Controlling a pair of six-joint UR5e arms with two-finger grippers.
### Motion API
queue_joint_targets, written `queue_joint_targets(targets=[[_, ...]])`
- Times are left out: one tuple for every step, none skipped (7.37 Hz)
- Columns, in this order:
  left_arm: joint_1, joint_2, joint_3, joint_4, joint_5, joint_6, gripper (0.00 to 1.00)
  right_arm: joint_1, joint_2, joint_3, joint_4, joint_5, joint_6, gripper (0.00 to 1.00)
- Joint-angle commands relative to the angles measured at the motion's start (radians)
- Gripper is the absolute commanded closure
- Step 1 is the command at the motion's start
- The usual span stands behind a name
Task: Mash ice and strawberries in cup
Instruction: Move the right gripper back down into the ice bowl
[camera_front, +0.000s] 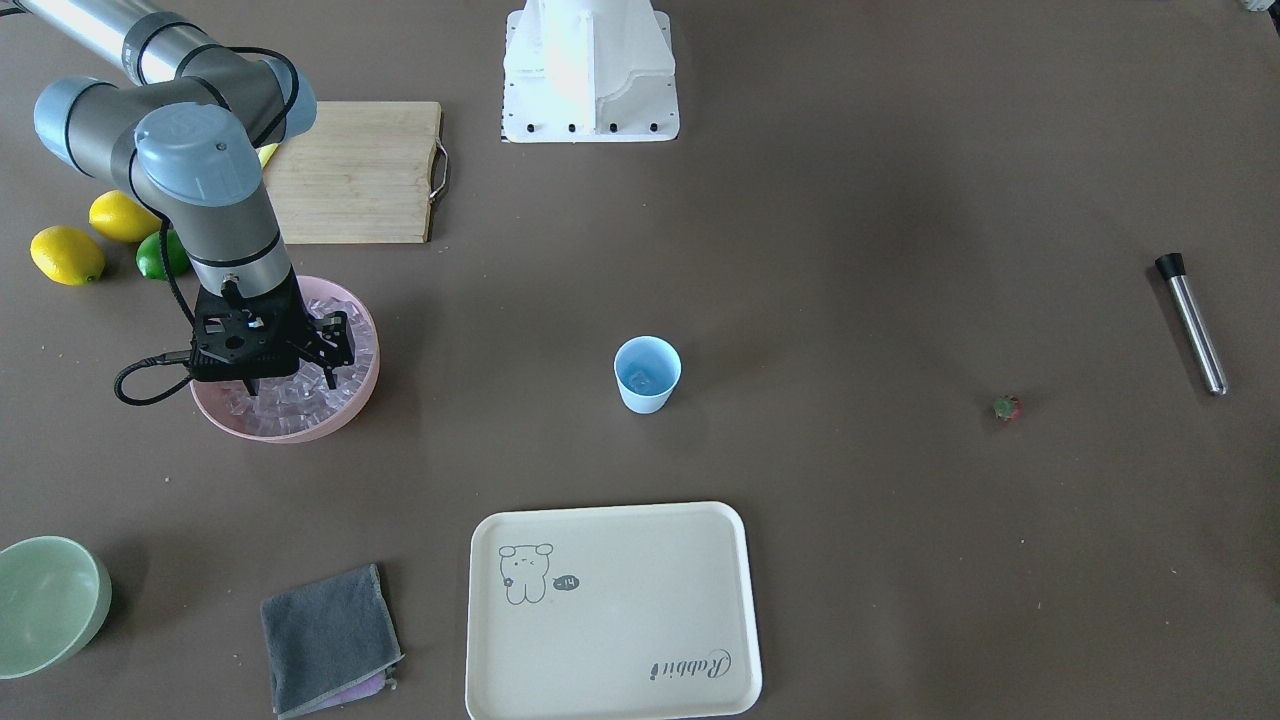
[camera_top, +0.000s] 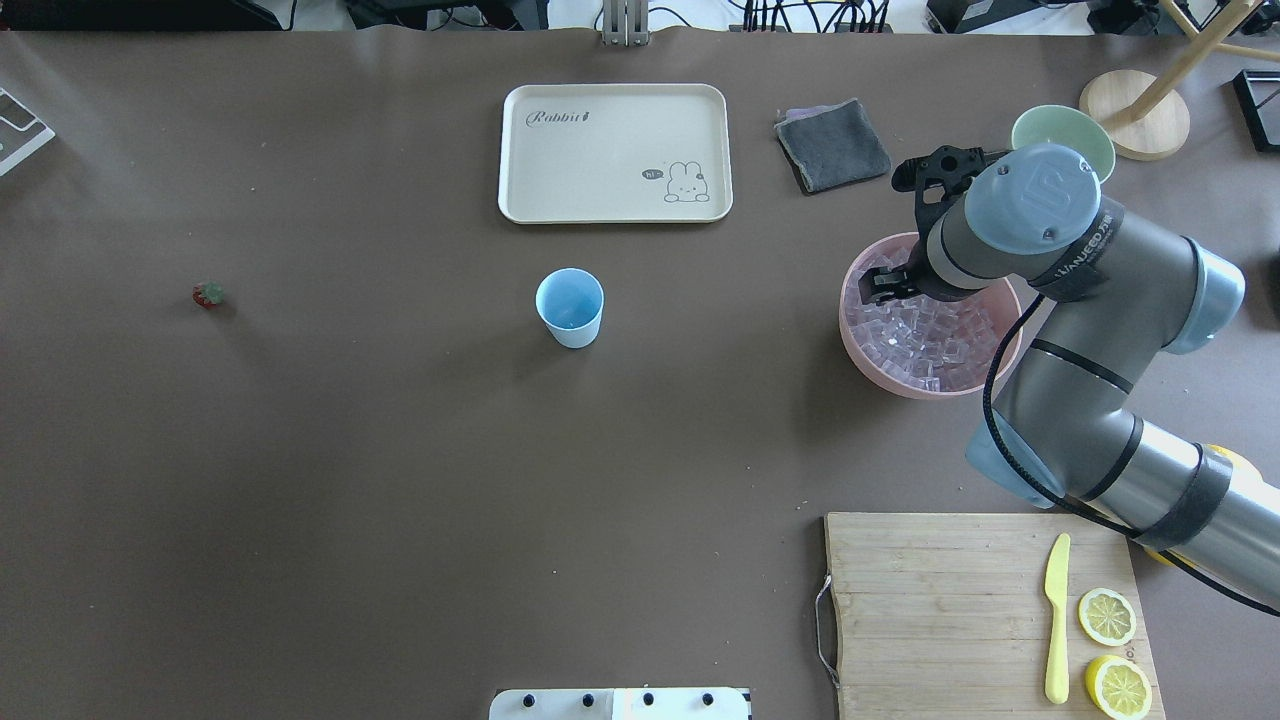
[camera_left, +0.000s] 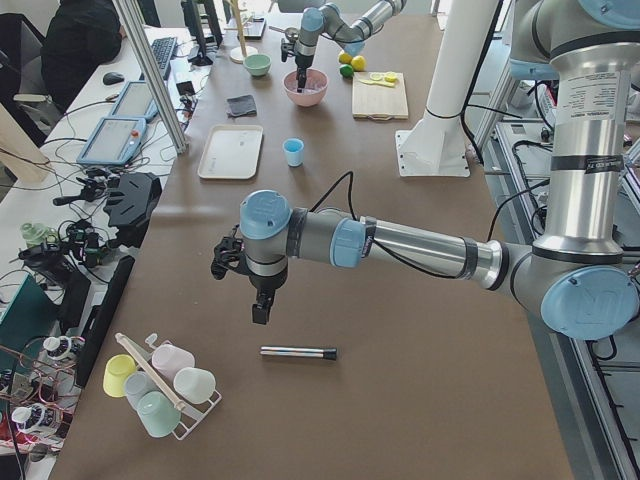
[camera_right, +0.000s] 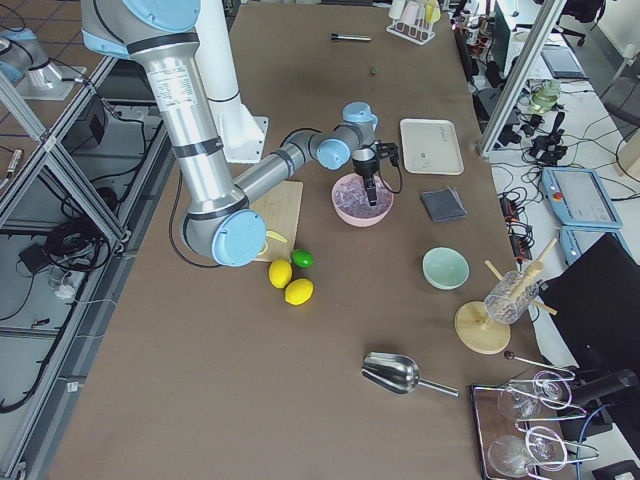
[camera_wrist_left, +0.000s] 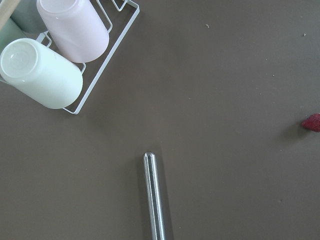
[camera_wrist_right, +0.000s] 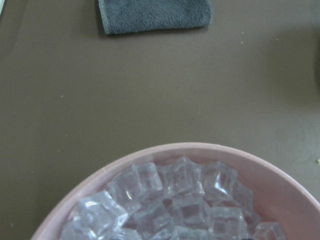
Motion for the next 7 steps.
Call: queue_joint_targets(targets=[[0.000, 0.001, -0.002, 0.000, 0.000, 0.000, 0.01, 0.000, -0.003, -0.003, 0.008, -0.001, 0.000, 0.21], [0.000, 0.003, -0.004, 0.000, 0.000, 0.000, 0.01, 0.001, -0.007, -0.003, 0.008, -0.001, 0.000, 0.30], [0.000, 0.003, -0.004, 0.000, 0.000, 0.000, 0.01, 0.001, -0.011, -0.004, 0.008, -0.001, 0.000, 0.51], [0.001, 0.003, -0.002, 0.000, 0.000, 0.000, 0.01, 0.001, -0.014, -0.003, 0.008, -0.001, -0.002, 0.51], [0.001, 0.001, 0.000, 0.000, 0.000, 0.000, 0.01, 0.001, -0.014, -0.003, 0.008, -0.001, -0.002, 0.61], [0.001, 0.001, 0.001, 0.000, 0.000, 0.000, 0.01, 0.001, -0.013, -0.003, 0.008, -0.001, -0.002, 0.64], [0.001, 0.001, 0.001, 0.000, 0.000, 0.000, 0.01, 0.001, -0.011, 0.005, 0.006, -0.001, -0.002, 0.66]])
